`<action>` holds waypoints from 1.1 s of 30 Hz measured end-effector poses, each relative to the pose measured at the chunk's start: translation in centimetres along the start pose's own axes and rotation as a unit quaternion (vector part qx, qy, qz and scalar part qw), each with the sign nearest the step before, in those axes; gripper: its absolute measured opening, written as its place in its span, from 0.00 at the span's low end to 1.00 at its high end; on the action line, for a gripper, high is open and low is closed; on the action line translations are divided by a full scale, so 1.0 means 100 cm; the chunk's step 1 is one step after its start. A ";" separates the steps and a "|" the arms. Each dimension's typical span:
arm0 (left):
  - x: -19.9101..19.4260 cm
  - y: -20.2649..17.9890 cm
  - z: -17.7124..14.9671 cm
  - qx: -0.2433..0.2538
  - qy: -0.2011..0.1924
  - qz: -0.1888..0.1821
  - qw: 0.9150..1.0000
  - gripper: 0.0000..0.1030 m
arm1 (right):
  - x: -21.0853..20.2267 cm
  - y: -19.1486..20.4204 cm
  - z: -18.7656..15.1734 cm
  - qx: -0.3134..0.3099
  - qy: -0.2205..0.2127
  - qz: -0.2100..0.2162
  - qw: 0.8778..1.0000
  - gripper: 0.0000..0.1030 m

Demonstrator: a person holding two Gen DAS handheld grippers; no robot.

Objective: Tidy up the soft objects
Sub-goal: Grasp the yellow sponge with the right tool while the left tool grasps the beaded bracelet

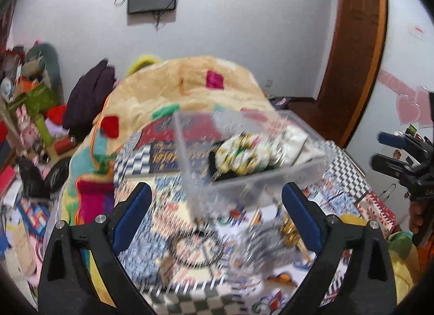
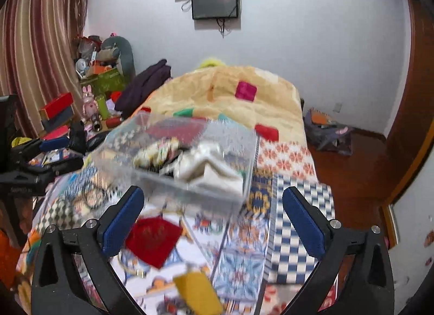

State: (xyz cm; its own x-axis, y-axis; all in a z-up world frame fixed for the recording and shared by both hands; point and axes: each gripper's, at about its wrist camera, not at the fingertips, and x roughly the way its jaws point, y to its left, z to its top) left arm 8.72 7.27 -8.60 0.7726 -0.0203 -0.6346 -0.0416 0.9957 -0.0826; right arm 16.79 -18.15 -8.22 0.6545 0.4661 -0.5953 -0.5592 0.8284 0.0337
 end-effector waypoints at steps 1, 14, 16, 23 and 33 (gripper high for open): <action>0.003 0.005 -0.004 -0.008 0.007 0.004 1.000 0.95 | 0.001 -0.001 -0.008 0.000 0.010 -0.001 1.000 0.99; 0.047 0.049 -0.055 -0.037 0.096 0.044 0.994 0.71 | 0.040 0.000 -0.084 0.007 0.149 0.031 0.988 0.69; 0.047 0.049 -0.056 -0.039 0.095 0.043 0.994 0.65 | 0.044 -0.001 -0.089 0.008 0.162 0.037 0.986 0.59; 0.047 0.041 -0.057 -0.020 0.094 0.043 0.994 0.33 | 0.047 -0.002 -0.092 0.011 0.168 0.044 0.985 0.34; 0.032 0.036 -0.049 -0.018 0.071 0.032 0.997 0.07 | 0.024 -0.004 -0.071 0.009 0.113 0.022 0.993 0.32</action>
State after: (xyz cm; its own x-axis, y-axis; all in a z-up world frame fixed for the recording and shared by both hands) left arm 7.92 10.40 -14.68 0.6709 0.0285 -0.7410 -0.1125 0.9916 -0.0638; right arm 14.97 -19.52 -15.40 0.4982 0.4213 -0.7578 -0.5735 0.8156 0.0764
